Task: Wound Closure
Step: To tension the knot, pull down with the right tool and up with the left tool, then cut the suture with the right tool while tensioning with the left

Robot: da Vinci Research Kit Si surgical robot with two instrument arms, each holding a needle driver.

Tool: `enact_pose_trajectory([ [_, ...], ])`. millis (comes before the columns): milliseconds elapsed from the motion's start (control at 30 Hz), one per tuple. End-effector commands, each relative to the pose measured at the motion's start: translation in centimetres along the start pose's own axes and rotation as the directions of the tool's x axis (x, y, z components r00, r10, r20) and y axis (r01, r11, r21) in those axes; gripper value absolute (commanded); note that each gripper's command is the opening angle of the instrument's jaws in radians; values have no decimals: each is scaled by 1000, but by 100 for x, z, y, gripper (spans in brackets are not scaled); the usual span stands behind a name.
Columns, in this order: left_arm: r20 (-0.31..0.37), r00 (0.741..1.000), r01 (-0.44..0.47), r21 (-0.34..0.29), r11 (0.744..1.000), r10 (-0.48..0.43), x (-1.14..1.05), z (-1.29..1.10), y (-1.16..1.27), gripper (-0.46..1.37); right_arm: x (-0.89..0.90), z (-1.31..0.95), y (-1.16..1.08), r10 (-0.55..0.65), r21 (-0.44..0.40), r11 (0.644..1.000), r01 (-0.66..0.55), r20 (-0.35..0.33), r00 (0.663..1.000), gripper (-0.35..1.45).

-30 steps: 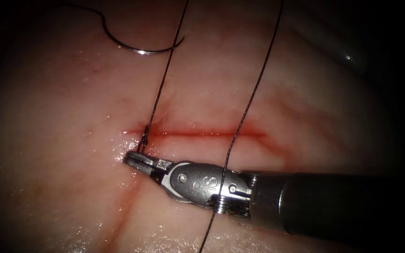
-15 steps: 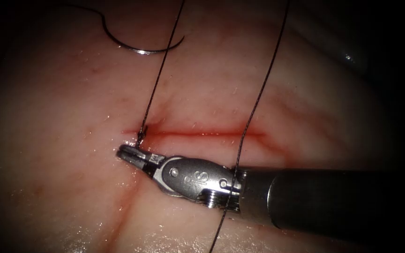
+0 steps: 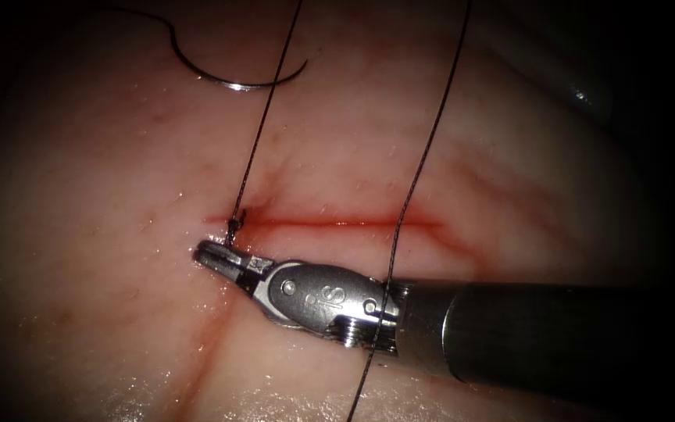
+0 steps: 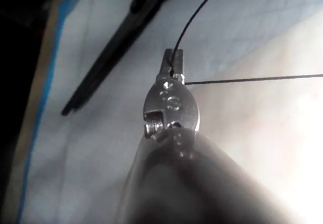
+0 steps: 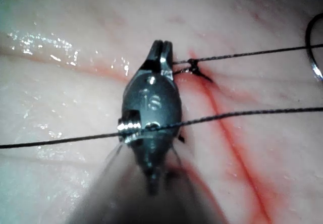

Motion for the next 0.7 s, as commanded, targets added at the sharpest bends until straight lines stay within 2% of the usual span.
enact_pose_trajectory([
  [33,0,1000,0,-5,1000,0,0,0,0,-35,0,0,0,1,-3,1000,-1,2,1000,-35],
  [133,-2,1000,12,-6,1000,-12,1,-1,1,-35,0,0,0,0,-3,1000,0,2,1000,-35],
  [300,-22,997,74,-24,997,-74,13,-15,5,-35,8,-5,1,31,-56,998,-31,-17,999,-32],
  [367,-29,995,91,-30,995,-91,19,-20,5,-35,9,-6,0,49,-57,997,-50,-18,999,-18],
  [467,-44,993,107,-42,993,-109,32,-29,7,-35,12,-8,0,74,-59,995,-76,-22,997,24],
  [533,-57,991,115,-57,992,-118,42,-36,11,-35,12,-9,1,86,-74,993,-87,-27,996,69],
  [567,-61,991,118,-61,991,-122,46,-39,12,-35,12,-9,3,92,-75,993,-94,-27,995,77],
  [667,-73,989,126,-75,989,-132,58,-48,18,-35,12,-10,5,104,-89,990,-106,-33,994,84],
  [700,-76,988,128,-79,989,-134,60,-50,20,-35,13,-10,5,110,-93,989,-113,-32,993,97],
])
